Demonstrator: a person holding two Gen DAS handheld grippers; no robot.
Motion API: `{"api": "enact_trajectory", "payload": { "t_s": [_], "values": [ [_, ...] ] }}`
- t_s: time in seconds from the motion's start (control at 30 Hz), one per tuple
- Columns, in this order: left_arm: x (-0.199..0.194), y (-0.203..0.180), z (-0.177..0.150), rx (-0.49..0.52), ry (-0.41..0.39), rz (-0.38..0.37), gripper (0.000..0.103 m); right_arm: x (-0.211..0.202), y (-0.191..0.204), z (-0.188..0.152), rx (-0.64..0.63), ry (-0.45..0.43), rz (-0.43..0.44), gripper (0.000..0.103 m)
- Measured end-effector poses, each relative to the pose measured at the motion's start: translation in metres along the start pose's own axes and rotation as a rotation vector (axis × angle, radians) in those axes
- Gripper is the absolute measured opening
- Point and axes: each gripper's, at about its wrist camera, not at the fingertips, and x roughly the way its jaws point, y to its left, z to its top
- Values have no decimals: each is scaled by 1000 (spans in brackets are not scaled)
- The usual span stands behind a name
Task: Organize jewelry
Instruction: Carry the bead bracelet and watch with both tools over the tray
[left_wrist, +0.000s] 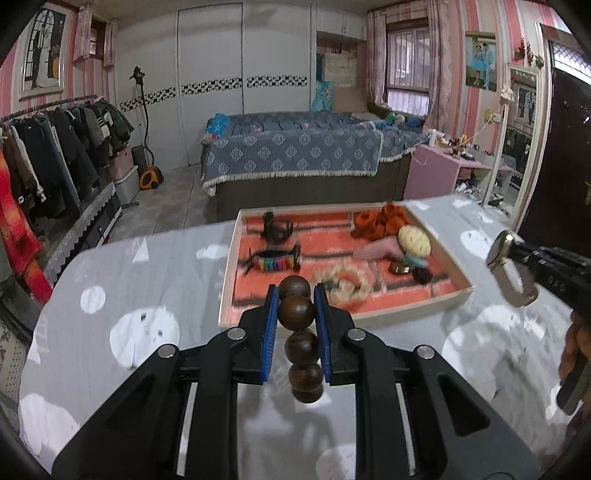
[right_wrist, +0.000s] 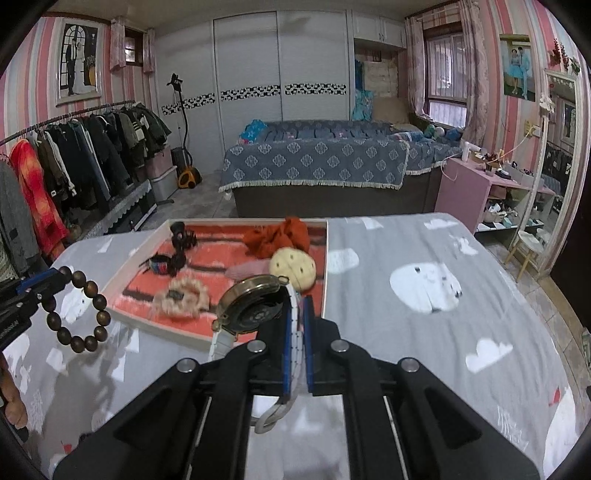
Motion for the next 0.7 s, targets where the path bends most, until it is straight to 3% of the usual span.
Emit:
{"api": "enact_trajectory", "payload": {
  "t_s": [0.37,0.7],
  "values": [
    [21,-9,53,0,-80,2,18,44,8,31,19,0,-5,6],
    [84,-1,40,-30,-6,-3,18,94,16,13,-14,69,-39,6]
  ]
}}
